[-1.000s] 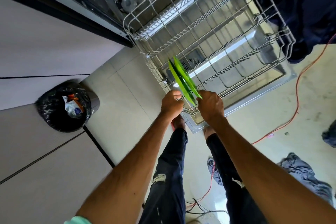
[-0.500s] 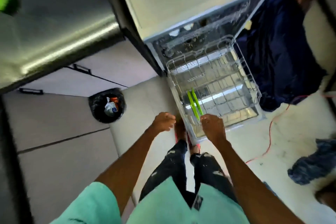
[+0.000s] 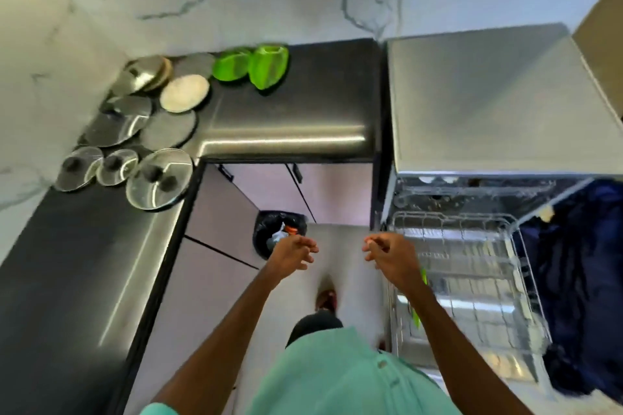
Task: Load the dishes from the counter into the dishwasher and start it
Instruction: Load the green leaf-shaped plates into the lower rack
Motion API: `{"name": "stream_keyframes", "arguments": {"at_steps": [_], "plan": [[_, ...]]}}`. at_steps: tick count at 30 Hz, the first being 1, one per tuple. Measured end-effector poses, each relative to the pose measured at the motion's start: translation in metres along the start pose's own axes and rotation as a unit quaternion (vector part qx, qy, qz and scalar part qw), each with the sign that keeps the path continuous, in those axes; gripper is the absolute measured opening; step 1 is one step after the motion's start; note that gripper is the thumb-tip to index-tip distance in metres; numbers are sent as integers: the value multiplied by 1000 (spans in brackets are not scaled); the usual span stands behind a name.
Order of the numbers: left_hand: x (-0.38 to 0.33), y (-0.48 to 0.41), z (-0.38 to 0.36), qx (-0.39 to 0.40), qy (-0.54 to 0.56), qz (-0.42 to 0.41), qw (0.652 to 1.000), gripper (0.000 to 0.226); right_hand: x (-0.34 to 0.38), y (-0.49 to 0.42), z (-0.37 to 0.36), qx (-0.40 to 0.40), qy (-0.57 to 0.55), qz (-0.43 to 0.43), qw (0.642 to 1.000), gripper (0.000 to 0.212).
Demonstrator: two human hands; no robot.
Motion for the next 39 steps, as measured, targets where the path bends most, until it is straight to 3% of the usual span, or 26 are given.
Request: {"name": "stream_keyframes", "arguments": {"at_steps": [9,16,27,33,36,39], "plan": [[-70,-20,148,-105,-34,-137,984,22,138,-125,-49,2,-27,93,995,11],[-132,-52,265,-110,-46,-177,977,27,218,-234,-107,-13,-99,68,993,14],[-205,-125,355,-115,-34,-150,981,19,285,-366,-139,42,-142,1,989,17],[-234,-181,390,-217,-27,-133,967,11,299,-457,-142,67,-118,-38,990,32],[-238,-216,409,-253,-42,-110,960,19,299,-502,-138,86,-113,-72,987,38],[-241,-242,423,-240,-36,-73,967,32,298,-537,-135,86,-129,-106,982,40]]}}
Point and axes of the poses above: each hand's wrist, its own y-axis away from the middle knuckle, its own z-axis out of the back of the hand, x = y × z, the point moved 1 cm from there along -y, towards the middle knuckle, and after that the axes turned 8 degrees about x, right-handed, at the moved point
